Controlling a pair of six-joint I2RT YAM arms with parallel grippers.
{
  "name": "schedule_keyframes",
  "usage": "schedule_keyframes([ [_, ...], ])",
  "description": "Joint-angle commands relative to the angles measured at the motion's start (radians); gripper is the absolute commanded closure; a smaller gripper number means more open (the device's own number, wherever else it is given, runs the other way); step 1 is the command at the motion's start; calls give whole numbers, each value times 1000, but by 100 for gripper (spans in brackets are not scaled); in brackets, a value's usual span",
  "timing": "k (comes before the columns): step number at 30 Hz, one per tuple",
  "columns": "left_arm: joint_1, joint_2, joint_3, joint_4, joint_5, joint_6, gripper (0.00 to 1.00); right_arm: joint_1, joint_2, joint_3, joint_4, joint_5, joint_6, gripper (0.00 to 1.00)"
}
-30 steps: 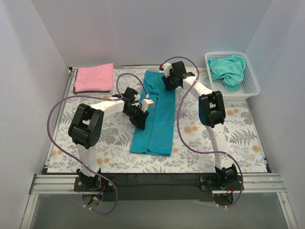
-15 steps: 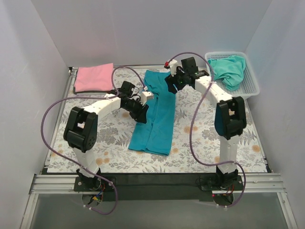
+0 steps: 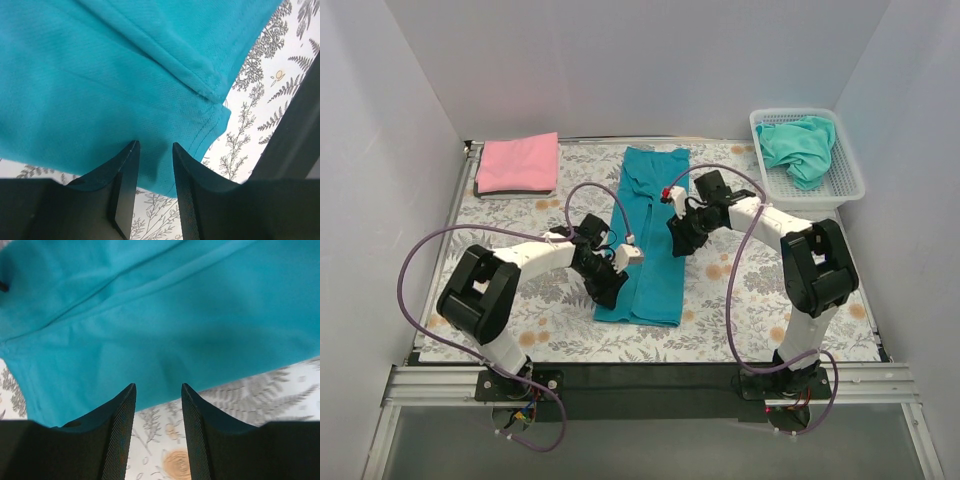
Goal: Fold and stack the t-shirts
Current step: Fold the tshirt
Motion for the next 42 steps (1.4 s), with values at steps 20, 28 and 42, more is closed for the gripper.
schedule_keyframes([
  [20,-129,-475,-254,71,15,127,48,156,-769,-647,72,-21,-548,43],
  [28,-182,-515,-359,204,-47,193,43,368,-819,-787,206,70,-603,41],
  [42,-258,-509,-468,324,-122,270,48,477,-703,-852,290,143,-629,57],
])
